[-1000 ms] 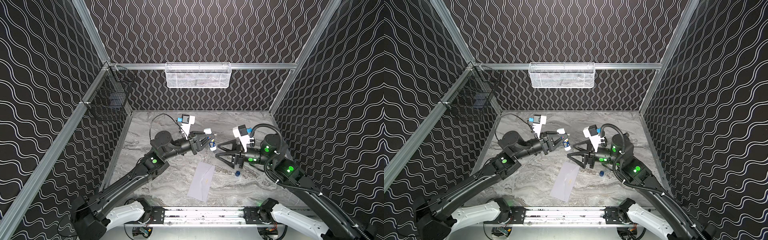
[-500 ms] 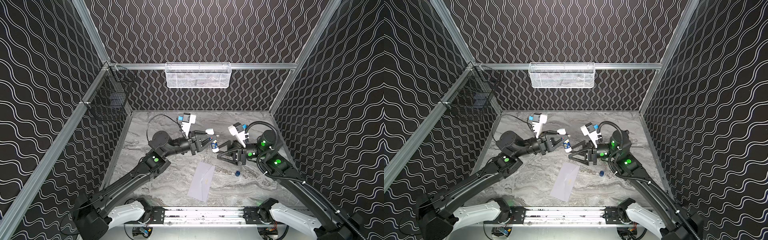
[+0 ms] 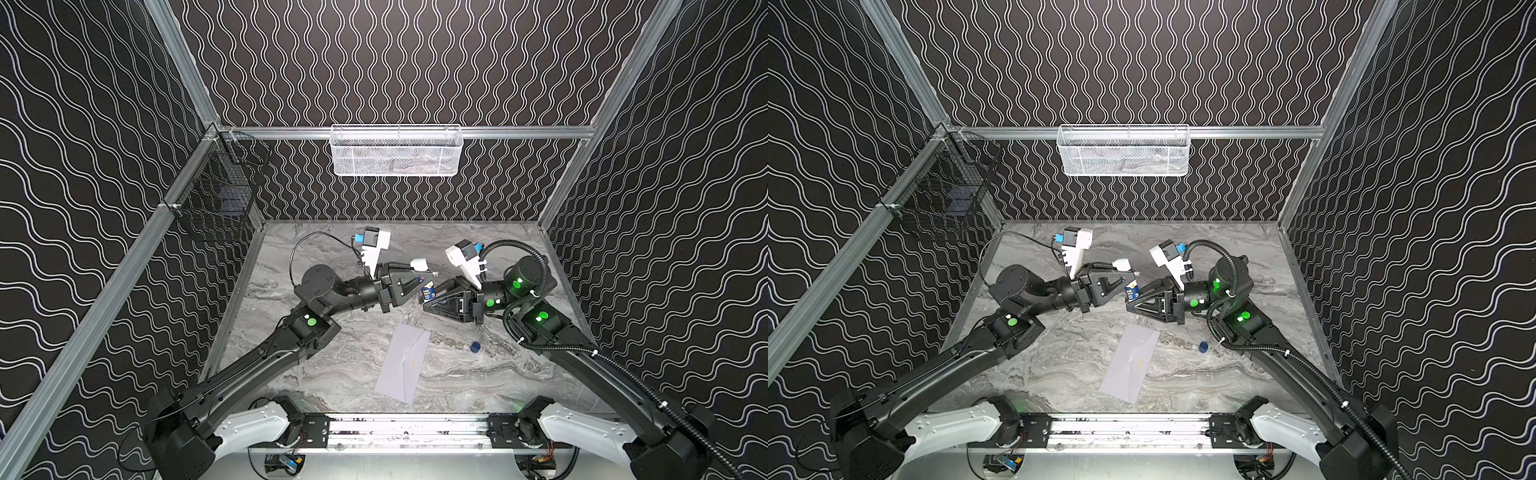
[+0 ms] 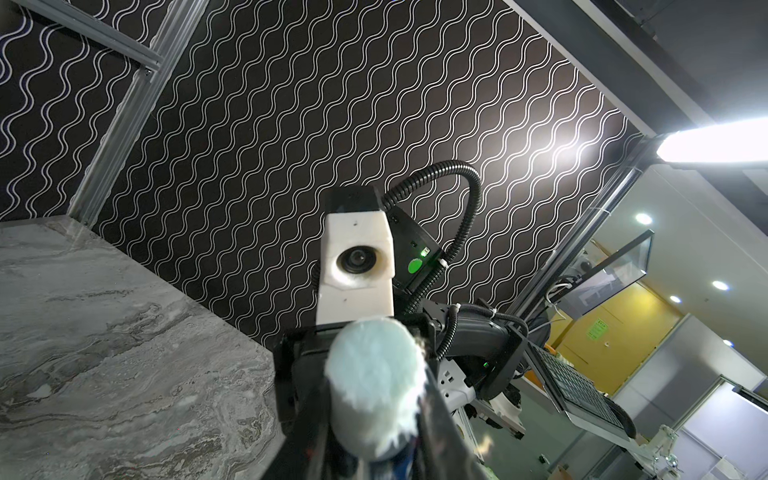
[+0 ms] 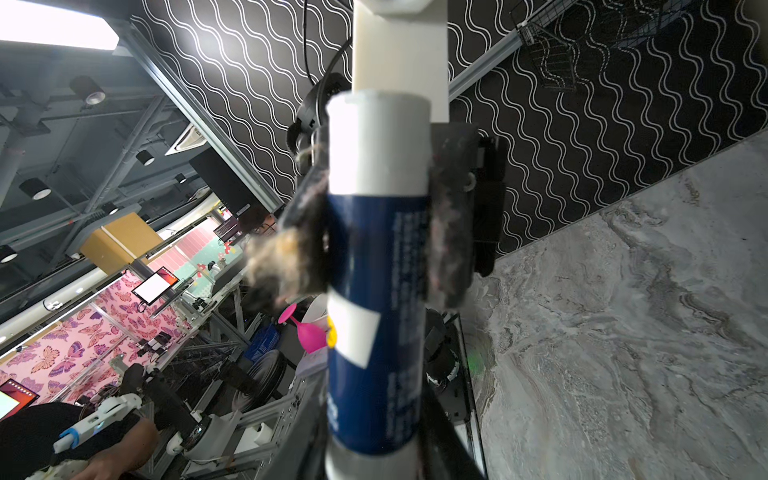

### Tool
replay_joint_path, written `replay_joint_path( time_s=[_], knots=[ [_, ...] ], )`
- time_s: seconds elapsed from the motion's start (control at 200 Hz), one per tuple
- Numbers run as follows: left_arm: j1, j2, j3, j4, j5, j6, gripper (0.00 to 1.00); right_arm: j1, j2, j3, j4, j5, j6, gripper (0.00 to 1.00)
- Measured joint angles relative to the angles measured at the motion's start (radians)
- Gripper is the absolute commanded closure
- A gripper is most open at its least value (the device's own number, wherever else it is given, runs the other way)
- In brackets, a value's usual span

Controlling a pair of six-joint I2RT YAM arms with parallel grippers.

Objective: Place the letter into the envelope and seal it

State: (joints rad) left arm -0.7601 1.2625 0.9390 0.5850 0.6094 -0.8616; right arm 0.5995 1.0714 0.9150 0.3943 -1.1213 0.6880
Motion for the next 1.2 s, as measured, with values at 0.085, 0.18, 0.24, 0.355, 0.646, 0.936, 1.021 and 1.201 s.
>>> replay_joint_path(
  time_s=[0.085,0.18,0.24,0.355,0.646,0.936,1.021,1.201],
  knots=[
    [0.0,-0.008,-0.004,-0.001,-0.005,0.004,1.0,0.002,0.0,0.007,-0.008,0.002,-0.004,0.84],
    [0.0,-0.012,-0.005,0.004,-0.012,0.005,1.0,0.007,0.0,0.022,-0.034,0.013,-0.013,0.9],
    [-0.002,-0.016,-0.007,0.003,-0.023,0.006,1.0,0.009,-0.003,0.04,-0.078,0.034,-0.029,0.92],
    [-0.018,-0.035,-0.001,-0.029,-0.082,0.04,1.0,0.023,-0.021,0.098,-0.222,0.129,-0.093,0.96],
    [-0.05,-0.034,0.019,-0.066,-0.22,0.13,1.0,0.417,-0.013,0.358,-0.731,1.031,-0.308,1.0],
    [-0.052,-0.027,-0.021,-0.069,-0.263,0.184,1.0,0.715,0.13,0.488,-0.93,1.779,-0.381,0.95],
    [-0.054,-0.035,-0.032,-0.058,-0.264,0.184,1.0,0.726,0.129,0.486,-0.946,1.82,-0.396,0.91],
    [-0.058,-0.044,-0.045,-0.085,-0.256,0.187,1.0,0.727,0.056,0.426,-0.908,1.774,-0.442,0.39]
  ],
)
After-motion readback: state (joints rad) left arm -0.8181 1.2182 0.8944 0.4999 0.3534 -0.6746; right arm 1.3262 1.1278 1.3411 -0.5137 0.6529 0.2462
